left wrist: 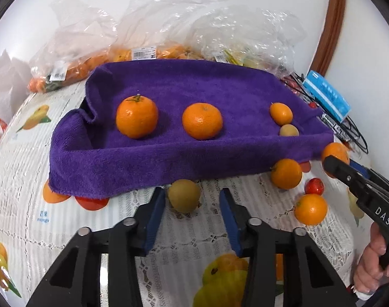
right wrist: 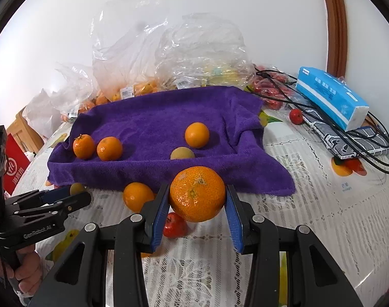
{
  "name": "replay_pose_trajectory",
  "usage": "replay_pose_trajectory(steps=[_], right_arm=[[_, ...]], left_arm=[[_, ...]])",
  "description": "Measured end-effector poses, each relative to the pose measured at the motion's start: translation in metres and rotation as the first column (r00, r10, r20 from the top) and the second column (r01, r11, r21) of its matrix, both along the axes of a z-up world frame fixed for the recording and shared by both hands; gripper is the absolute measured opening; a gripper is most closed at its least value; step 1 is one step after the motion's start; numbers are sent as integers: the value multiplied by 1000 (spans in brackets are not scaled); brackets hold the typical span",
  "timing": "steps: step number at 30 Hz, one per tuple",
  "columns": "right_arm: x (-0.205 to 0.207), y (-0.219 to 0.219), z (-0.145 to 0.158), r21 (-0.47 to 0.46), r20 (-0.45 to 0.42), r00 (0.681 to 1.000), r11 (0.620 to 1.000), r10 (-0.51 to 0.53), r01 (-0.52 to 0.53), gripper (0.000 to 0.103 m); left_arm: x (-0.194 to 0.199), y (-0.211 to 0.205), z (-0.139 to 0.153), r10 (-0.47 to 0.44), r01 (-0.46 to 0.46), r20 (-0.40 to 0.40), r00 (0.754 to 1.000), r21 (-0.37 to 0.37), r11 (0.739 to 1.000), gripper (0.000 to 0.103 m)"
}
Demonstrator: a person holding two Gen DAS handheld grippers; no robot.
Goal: Organize fruits
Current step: 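Close the right tool on the large mandarin while the left tool grasps the small yellow-brown fruit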
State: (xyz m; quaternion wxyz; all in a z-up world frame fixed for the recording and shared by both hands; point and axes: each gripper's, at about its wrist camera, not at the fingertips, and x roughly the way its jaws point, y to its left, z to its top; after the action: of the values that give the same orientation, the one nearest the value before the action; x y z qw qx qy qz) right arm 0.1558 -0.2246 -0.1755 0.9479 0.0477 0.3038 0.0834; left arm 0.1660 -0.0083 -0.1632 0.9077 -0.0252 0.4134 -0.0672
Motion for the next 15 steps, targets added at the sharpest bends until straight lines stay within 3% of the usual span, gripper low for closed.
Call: replay_pose_trajectory(steps=[2, 15], right_arm=[[1, -2, -2, -2, -12, 1000, 1000, -6, 6, 42], [3, -14, -5, 74, -35, 999, 997, -3, 6, 42]], left_arm=[[0, 1, 0, 2, -2, -2, 1000, 2, 1000, 23], [-8, 10, 8, -9, 13, 50, 999, -77, 997, 23]])
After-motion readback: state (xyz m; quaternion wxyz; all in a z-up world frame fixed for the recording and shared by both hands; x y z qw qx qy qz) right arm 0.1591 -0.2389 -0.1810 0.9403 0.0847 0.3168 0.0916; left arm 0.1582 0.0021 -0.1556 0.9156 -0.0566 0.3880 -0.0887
